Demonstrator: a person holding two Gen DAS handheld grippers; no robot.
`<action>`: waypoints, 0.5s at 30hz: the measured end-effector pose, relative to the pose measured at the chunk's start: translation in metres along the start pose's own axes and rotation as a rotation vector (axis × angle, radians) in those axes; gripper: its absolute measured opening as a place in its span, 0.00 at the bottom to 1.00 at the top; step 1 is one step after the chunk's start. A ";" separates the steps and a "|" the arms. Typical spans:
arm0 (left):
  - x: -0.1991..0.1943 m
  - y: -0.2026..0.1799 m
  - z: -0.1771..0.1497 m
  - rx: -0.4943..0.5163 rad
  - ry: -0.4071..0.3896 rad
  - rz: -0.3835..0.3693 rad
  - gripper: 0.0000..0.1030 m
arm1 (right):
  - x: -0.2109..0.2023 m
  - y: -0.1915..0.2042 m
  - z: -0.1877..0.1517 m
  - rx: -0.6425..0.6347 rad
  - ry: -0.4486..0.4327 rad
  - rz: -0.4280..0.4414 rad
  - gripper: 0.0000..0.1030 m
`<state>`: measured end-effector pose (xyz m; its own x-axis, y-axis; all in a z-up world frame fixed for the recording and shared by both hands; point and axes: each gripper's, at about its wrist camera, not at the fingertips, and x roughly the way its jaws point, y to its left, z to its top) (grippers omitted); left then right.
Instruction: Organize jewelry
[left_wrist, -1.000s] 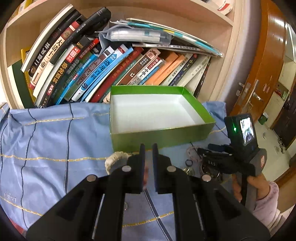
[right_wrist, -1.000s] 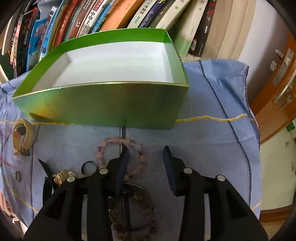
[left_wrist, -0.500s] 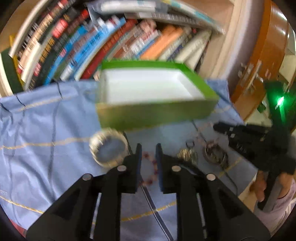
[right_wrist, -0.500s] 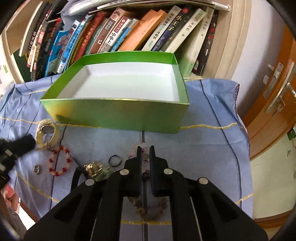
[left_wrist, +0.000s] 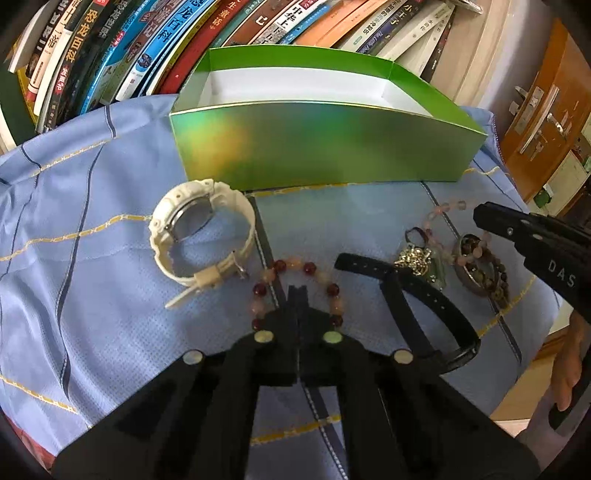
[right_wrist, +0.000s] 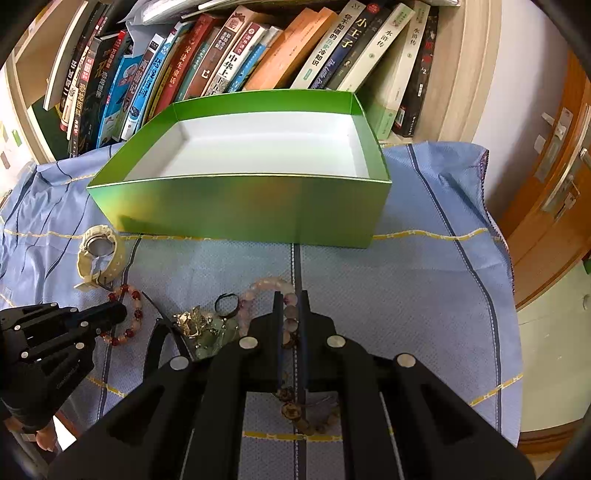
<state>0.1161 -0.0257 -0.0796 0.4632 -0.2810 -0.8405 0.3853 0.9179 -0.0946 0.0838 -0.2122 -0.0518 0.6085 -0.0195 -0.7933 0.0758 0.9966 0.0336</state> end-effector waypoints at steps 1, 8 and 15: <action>-0.002 0.000 0.001 0.001 -0.004 0.003 0.00 | -0.001 -0.001 0.000 0.002 -0.004 0.002 0.08; -0.022 0.001 -0.003 0.008 -0.057 0.041 0.37 | -0.006 -0.001 0.000 0.000 -0.017 0.013 0.08; -0.001 0.006 -0.007 0.006 -0.024 0.090 0.28 | -0.003 0.001 -0.002 -0.003 -0.009 0.022 0.08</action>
<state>0.1126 -0.0180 -0.0830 0.5151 -0.2042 -0.8324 0.3457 0.9382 -0.0163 0.0809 -0.2111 -0.0504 0.6171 0.0016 -0.7869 0.0601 0.9970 0.0491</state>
